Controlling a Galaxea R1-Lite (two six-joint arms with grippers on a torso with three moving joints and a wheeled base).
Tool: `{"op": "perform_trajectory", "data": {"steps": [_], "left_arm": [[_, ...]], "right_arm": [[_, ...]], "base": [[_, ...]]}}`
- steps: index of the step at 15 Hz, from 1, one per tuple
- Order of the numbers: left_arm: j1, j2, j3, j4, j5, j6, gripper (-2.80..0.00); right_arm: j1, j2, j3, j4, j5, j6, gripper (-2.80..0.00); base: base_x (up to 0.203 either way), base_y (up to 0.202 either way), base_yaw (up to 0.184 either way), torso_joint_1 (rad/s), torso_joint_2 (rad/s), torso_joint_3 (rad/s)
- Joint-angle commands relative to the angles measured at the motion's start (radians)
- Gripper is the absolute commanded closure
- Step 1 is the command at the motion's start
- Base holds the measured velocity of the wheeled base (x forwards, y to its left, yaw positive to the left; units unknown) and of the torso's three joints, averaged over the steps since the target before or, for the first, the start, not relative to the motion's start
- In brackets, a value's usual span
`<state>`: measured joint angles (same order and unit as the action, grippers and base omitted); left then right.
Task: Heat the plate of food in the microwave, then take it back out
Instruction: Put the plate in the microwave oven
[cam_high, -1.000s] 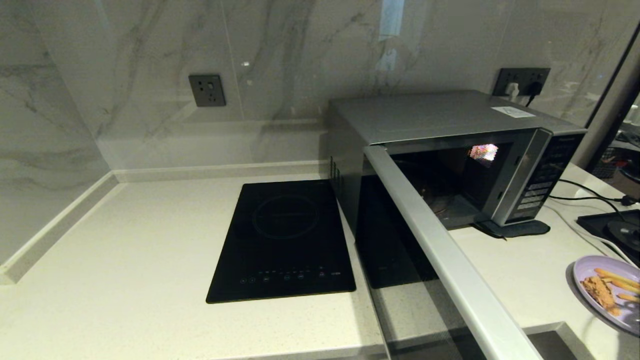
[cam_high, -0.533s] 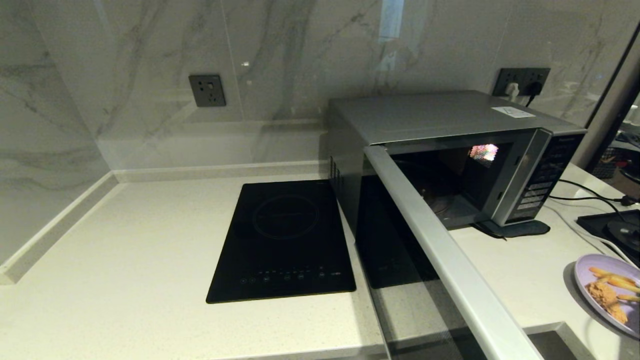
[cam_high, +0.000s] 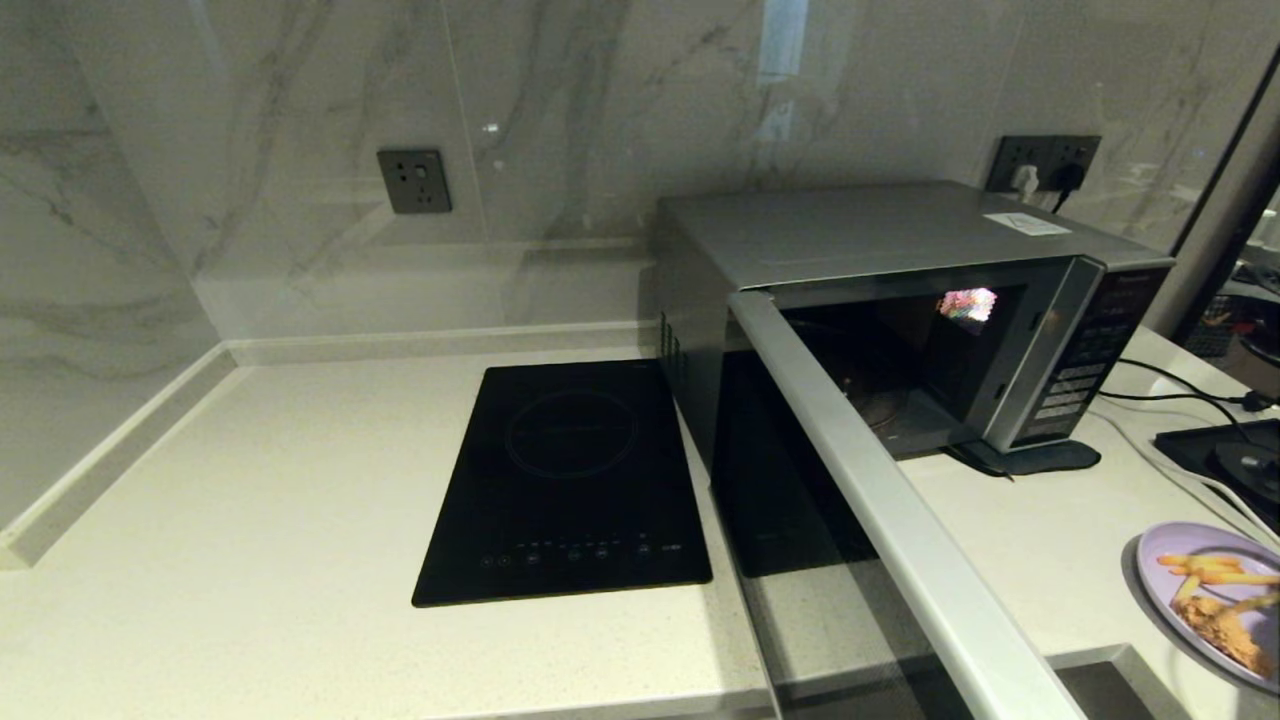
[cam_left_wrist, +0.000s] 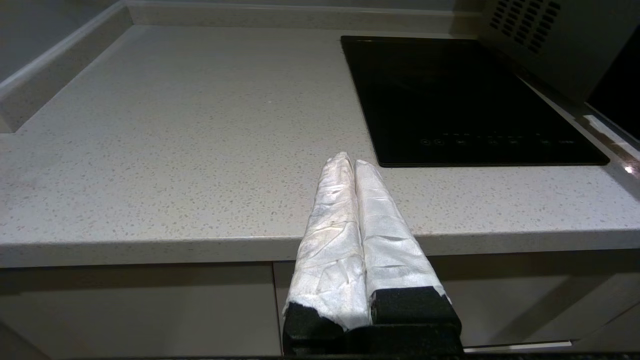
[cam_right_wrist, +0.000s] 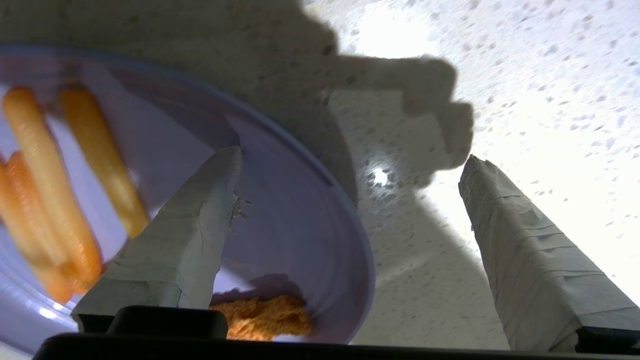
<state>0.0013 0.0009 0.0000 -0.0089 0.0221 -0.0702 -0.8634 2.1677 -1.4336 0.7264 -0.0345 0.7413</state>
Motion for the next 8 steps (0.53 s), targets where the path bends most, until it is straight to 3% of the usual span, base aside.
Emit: {"op": "perform_trajectory", "data": {"steps": [1,4,5,8], "left_arm": [[0.000,0.001,0.000,0.000,0.001,0.000,0.00],[0.000,0.001,0.000,0.000,0.001,-0.001,0.00],[0.000,0.001,0.000,0.000,0.001,0.000,0.00],[0.000,0.001,0.000,0.000,0.001,-0.002,0.00]], "right_arm": [[0.004,-0.008,0.001,0.004,0.005,0.003,-2.80],[0.007,-0.009,-0.001,0.004,0.006,0.003,-2.80],[0.007,-0.011,-0.002,0.004,0.015,-0.002,0.00],[0.009,-0.018,-0.002,0.004,0.051,-0.023,0.00]], "base": [[0.000,0.000,0.000,0.000,0.00,0.000],[0.000,0.000,0.000,0.000,0.00,0.000],[0.000,0.000,0.000,0.000,0.00,0.000],[0.000,0.000,0.000,0.000,0.00,0.000]]}}
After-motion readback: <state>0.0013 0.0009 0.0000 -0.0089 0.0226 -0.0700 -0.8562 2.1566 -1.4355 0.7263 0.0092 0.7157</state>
